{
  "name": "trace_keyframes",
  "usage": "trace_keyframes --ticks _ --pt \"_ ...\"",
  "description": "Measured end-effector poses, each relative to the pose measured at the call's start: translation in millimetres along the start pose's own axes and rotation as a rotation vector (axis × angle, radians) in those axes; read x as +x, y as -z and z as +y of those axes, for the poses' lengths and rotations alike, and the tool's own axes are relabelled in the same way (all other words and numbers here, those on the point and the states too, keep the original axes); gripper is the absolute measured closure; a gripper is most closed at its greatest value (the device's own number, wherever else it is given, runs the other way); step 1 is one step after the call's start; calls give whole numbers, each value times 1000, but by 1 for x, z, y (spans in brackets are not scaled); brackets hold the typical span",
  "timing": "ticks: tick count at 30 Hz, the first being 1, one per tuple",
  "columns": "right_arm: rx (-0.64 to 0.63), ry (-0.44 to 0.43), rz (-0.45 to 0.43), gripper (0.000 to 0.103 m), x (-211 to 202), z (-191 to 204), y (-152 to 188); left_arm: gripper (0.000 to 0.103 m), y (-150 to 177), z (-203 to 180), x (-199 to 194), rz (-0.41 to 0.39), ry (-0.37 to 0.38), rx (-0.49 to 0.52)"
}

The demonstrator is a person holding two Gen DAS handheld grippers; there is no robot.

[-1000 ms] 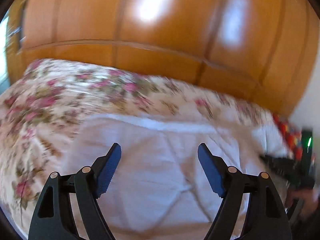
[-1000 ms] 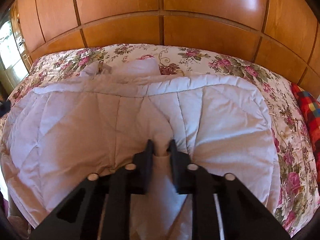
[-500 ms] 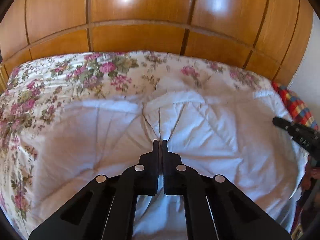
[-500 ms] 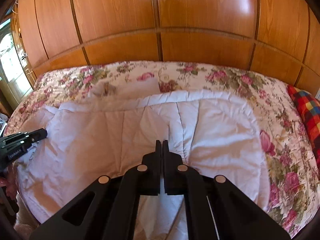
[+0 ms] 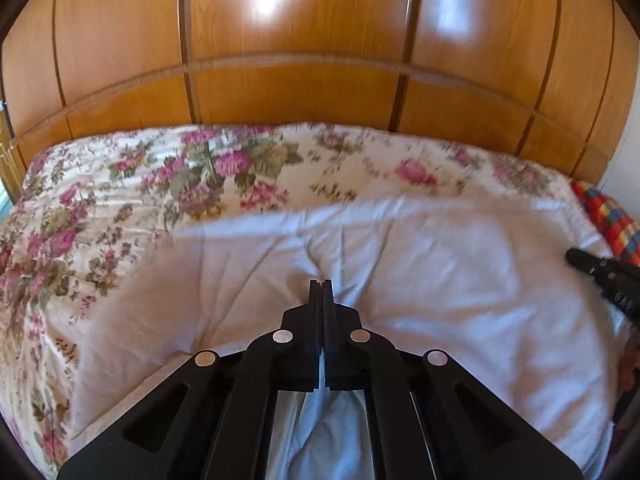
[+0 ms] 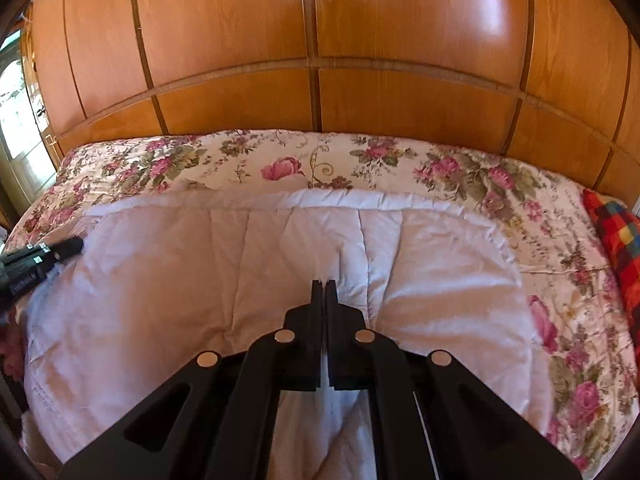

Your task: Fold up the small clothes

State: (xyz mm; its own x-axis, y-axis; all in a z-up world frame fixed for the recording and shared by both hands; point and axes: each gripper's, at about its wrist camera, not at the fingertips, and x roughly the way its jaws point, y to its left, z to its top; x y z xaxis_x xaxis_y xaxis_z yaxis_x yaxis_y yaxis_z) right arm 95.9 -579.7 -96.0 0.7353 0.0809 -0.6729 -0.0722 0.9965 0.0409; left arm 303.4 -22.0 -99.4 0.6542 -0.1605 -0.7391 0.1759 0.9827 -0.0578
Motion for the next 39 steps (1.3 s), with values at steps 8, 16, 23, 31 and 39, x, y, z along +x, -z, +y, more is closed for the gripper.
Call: trace_keyframes --ticks 8,16,23,31,39 --pt "81 -53 -6 103 35 -21 11 103 21 30 32 -3 110 -127" --pt "152 -125 -23 100 35 -34 17 103 24 36 36 8 164 -172" --pt "93 -138 -141 44 -18 -25 -11 36 -2 29 -8 11 140 -117" --pt "99 -33 -58 68 29 -58 -31 25 -30 44 21 -49 -99 -50" --pt "306 -117 -48 73 62 -106 -11 12 -1 105 66 22 11 -287"
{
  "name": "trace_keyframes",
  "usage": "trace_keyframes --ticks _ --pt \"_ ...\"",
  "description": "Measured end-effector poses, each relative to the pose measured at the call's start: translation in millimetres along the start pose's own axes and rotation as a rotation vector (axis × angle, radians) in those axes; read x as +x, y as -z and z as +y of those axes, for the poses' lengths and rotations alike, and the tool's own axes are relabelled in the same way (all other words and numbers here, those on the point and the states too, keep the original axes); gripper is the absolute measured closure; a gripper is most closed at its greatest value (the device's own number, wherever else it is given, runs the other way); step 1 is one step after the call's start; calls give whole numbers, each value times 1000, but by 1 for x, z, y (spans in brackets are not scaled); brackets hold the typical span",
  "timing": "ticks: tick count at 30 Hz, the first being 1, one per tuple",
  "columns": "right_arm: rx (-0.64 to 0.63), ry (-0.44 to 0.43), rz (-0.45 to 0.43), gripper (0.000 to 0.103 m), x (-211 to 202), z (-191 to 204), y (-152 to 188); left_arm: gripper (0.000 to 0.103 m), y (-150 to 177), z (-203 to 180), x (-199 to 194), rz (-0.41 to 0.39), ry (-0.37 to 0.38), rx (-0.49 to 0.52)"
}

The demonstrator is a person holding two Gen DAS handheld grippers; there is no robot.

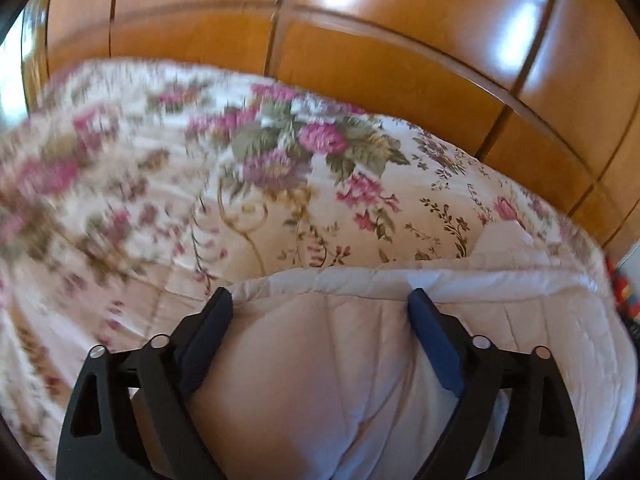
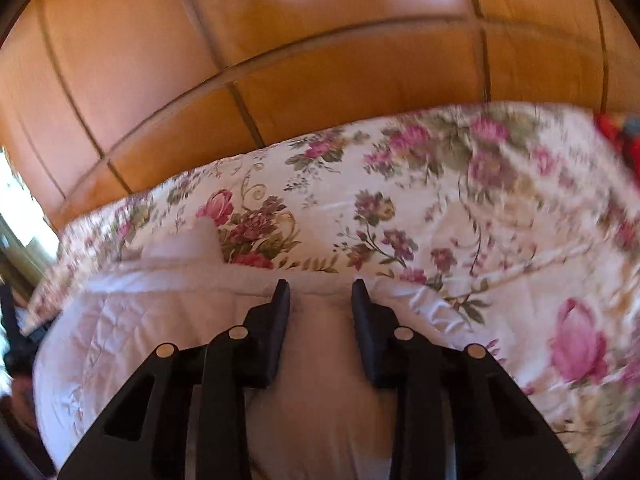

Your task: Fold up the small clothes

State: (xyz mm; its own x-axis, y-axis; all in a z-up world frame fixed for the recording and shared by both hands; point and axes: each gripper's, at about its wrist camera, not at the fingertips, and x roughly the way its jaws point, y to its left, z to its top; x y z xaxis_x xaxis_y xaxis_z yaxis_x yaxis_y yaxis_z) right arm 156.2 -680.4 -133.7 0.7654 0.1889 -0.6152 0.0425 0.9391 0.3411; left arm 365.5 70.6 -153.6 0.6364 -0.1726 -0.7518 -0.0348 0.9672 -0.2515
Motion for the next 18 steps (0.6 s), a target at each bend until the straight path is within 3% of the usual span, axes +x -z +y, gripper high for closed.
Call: trace_keyframes --ticks 8,10,11,13,18 --pt "33 -8 -8 67 2 -7 -1 10 1 -3 11 28 27 -7" --pt "38 -6 -7 50 -5 -5 -4 10 0 -4 4 34 26 -9" --pt "42 -1 -16 36 -13 -3 -5 10 -1 -5 -2 39 19 -10" --pt "58 -12 -59 34 -40 3 -6 10 -1 -9 -25 29 27 -8" --pt "94 -42 -122 34 -106 18 13 10 26 -32 -101 -107 138 -5"
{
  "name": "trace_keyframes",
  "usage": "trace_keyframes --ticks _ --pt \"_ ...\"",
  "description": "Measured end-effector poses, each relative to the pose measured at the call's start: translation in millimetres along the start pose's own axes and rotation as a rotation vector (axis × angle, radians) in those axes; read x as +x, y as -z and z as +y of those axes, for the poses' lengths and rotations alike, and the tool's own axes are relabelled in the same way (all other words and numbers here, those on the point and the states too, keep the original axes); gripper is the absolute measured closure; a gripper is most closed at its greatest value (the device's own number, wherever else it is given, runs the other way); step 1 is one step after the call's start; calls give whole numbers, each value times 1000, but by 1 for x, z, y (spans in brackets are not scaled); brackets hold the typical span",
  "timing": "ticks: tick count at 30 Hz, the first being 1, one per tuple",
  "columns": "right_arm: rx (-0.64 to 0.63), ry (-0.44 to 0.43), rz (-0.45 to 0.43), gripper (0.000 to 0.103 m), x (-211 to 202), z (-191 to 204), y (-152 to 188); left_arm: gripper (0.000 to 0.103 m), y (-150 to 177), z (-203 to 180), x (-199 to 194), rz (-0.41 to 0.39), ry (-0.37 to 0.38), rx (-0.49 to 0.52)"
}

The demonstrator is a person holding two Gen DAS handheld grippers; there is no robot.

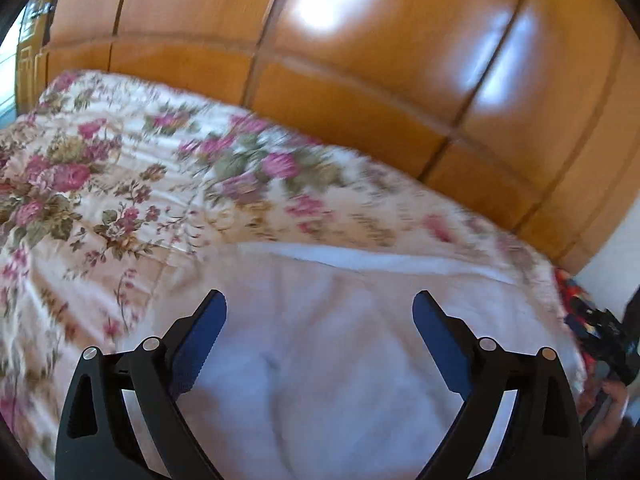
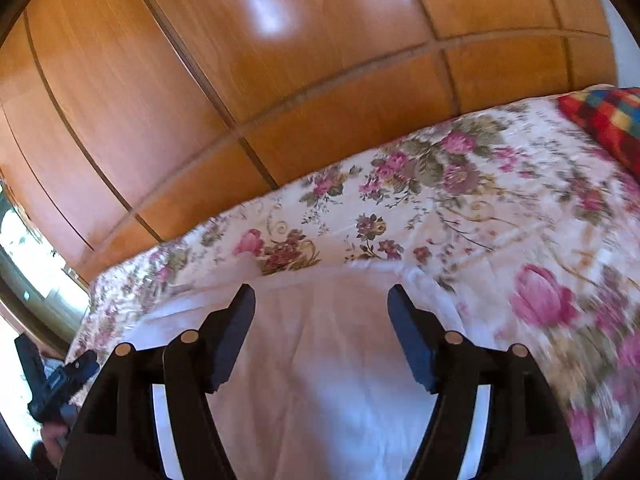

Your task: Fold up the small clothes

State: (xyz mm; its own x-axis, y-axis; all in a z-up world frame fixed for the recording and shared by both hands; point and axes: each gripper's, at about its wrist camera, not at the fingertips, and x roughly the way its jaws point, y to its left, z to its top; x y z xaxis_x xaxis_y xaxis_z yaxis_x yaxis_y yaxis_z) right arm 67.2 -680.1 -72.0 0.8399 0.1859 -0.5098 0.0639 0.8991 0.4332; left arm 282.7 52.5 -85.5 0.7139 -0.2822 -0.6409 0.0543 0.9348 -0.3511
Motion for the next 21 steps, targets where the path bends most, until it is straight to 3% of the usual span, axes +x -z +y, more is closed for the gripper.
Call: trace_keyframes --ticks 3,5,7,9,10,14,15,18,19,21 --pt "-12 -11 -37 27 -36 7 23 11 28 -38 -36 -72 51 57" --pt "-12 -4 -51 24 -56 6 40 17 44 -59 -48 -96 64 101" --pt "-1 8 -73 22 -75 3 57 32 61 -80 -56 -94 101 160" --pt "25 9 -89 21 -91 -3 69 33 77 -98 -60 -95 129 201" --pt "52 5 -97 21 -100 -9 76 39 83 -102 -61 -94 143 209" --pt "138 11 -110 19 -124 -32 93 43 103 -113 -64 -84 157 222" --pt "149 14 -107 19 -126 -35 95 50 108 -115 -65 -82 164 223" --pt "209 16 -70 19 -130 -51 105 60 119 -117 -68 -81 169 236" --pt "226 17 -61 19 -132 -54 109 70 123 -119 -69 -79 174 242" --pt "259 18 -52 19 -135 -60 118 76 129 -120 -70 -82 177 255"
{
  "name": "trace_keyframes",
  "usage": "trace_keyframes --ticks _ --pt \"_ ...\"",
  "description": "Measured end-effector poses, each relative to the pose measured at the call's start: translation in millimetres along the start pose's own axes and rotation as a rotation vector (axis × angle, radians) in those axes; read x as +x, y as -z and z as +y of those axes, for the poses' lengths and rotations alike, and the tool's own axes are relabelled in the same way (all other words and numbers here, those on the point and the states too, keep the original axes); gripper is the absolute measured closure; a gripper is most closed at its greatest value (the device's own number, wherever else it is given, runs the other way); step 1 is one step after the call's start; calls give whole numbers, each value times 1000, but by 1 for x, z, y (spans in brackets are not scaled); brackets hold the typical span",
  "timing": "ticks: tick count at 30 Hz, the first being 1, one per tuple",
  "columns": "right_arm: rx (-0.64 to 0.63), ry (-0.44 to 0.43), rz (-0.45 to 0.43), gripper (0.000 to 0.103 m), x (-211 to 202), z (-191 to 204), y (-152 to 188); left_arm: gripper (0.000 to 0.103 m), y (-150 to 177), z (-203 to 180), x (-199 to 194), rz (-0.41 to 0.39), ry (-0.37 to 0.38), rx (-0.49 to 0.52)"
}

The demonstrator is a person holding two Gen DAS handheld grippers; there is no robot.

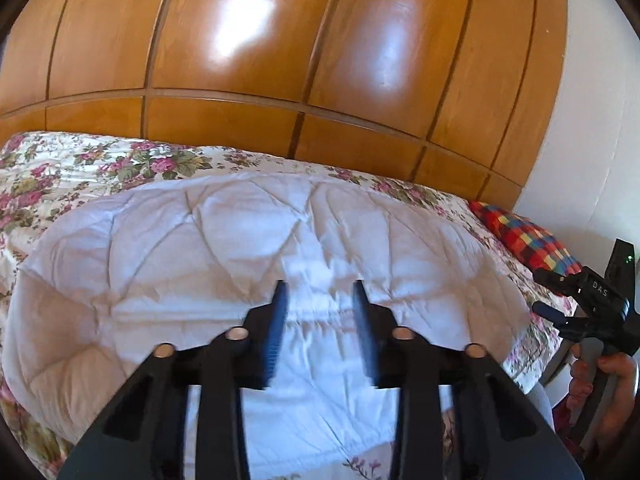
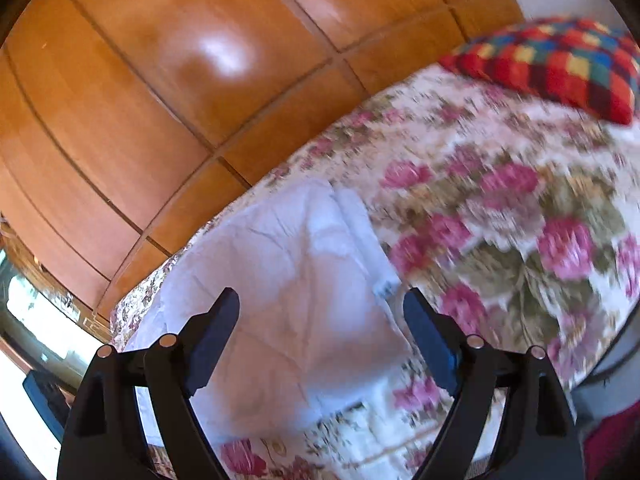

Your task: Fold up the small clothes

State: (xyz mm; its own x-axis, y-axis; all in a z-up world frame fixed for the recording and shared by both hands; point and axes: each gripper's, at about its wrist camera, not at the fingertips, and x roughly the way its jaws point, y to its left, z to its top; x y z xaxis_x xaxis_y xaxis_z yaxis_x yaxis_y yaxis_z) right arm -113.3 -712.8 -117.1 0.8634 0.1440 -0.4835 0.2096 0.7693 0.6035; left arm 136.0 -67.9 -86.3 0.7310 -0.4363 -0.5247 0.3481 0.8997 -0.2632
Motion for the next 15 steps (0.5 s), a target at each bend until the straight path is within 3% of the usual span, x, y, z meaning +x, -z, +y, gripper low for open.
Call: trace_keyframes --ticks 3,9,15 --pt "52 -17 31 19 -1 -10 13 85 10 -11 -2 -13 20 43" --pt "78 -64 82 18 11 -10 28 85 31 -21 25 43 30 96" --pt "106 -68 133 18 24 -9 42 85 50 -9 45 83 29 71"
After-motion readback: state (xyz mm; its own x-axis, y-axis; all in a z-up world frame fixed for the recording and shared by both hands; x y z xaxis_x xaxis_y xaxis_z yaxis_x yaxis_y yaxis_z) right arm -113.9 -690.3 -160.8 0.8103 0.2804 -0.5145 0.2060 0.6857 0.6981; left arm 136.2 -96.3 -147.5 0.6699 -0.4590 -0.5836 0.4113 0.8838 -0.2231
